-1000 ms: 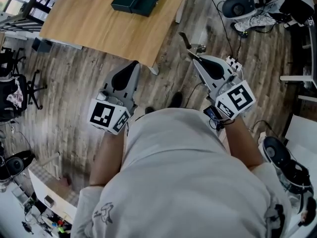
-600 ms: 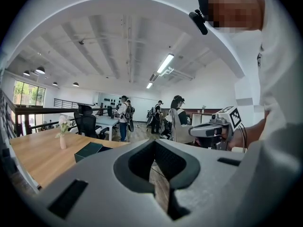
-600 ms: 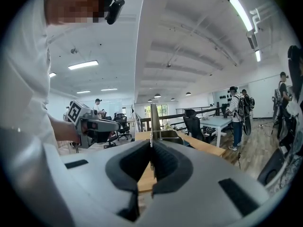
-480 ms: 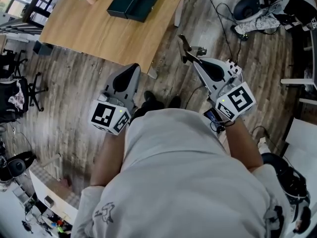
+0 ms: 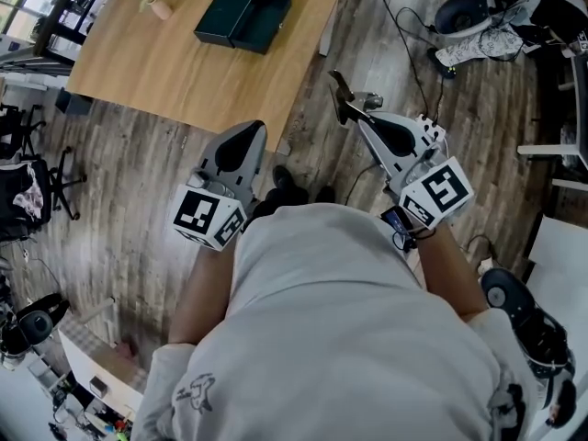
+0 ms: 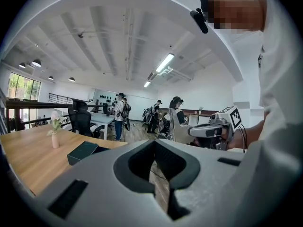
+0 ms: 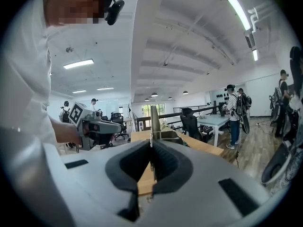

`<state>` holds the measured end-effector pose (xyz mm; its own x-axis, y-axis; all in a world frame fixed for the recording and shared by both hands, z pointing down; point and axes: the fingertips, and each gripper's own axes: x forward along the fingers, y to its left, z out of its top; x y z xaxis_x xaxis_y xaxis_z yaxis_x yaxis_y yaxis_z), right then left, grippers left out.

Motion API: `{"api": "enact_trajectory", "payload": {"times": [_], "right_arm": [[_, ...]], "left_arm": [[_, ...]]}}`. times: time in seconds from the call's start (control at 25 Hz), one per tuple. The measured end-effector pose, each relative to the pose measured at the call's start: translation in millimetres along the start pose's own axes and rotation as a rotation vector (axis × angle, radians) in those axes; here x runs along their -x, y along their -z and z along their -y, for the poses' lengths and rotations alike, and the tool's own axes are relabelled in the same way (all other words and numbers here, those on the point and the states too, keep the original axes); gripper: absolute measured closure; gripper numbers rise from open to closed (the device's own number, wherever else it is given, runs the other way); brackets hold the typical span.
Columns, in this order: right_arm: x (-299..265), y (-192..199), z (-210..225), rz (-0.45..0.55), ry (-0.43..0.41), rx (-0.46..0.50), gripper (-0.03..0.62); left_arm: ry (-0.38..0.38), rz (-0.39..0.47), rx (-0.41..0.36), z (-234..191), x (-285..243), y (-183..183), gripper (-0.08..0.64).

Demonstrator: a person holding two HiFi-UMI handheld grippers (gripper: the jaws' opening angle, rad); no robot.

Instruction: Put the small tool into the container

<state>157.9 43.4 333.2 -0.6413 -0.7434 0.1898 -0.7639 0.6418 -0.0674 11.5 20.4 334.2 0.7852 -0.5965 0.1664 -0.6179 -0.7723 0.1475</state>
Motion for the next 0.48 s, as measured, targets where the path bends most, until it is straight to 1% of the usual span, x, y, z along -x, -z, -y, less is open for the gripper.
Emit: {"api": "enact_trajectory", "payload": {"times": [0.16, 0.48], "right_arm": [[-26, -6, 6, -0.007, 0.000, 0.019, 0.583], [-102, -27, 5, -0.019, -0.021, 0.030, 0.583]], "left_arm": [[0.010, 0.006, 0.002, -23, -8, -3, 0.554], [0.033, -0.006, 0.026, -86, -9, -12, 0.554]]}}
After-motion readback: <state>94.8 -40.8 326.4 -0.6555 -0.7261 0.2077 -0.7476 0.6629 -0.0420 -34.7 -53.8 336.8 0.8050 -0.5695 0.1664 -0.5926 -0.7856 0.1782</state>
